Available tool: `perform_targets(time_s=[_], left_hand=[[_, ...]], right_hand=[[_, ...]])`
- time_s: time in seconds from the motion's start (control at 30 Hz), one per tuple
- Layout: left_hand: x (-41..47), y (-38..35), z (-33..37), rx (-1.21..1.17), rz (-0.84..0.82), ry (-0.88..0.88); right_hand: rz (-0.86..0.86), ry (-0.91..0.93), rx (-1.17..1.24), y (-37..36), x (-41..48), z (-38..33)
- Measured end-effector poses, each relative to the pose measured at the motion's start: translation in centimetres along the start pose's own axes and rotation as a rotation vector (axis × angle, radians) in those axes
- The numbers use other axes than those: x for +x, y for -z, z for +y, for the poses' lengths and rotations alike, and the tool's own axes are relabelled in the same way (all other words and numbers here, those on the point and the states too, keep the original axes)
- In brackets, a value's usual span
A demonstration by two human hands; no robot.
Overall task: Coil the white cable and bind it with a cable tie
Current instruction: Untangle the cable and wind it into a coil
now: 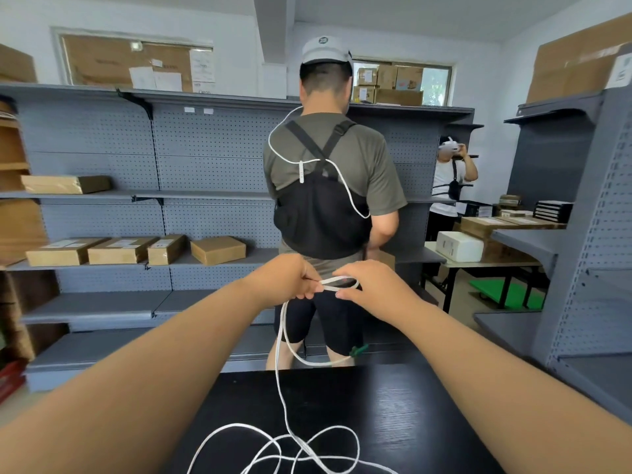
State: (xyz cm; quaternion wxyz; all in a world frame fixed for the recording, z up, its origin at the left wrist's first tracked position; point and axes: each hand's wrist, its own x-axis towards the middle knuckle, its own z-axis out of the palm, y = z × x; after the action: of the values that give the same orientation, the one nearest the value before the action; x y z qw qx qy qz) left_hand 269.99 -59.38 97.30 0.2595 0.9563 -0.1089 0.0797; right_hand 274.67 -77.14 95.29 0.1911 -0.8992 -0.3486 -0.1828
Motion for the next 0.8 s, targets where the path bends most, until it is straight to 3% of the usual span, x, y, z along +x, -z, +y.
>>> perform_targets(time_s=[0.33,0.57,0.67,0.8], left_hand=[[-0.6,-2.2,-2.0,-0.25,0.134,-0.006],[-0.7,-3.3,-2.2,-0.605,0.332,0.1],[-0.7,-3.1,-2.7,-0.626,0.455,0.166],[-1.3,-2.3,-4.5,-0.585,0.634,0.241]], right_hand=[[0.059,-0.23,0.276,0.7,-0.1,-0.2],[-0.011,-0.429,0.939,0.7,-0.4,-1.6],[-0.08,-0.424,0.873,0.6,-0.7,-1.2],[-0.23,-0.359,0.585,0.6,-1.4,-0.4]])
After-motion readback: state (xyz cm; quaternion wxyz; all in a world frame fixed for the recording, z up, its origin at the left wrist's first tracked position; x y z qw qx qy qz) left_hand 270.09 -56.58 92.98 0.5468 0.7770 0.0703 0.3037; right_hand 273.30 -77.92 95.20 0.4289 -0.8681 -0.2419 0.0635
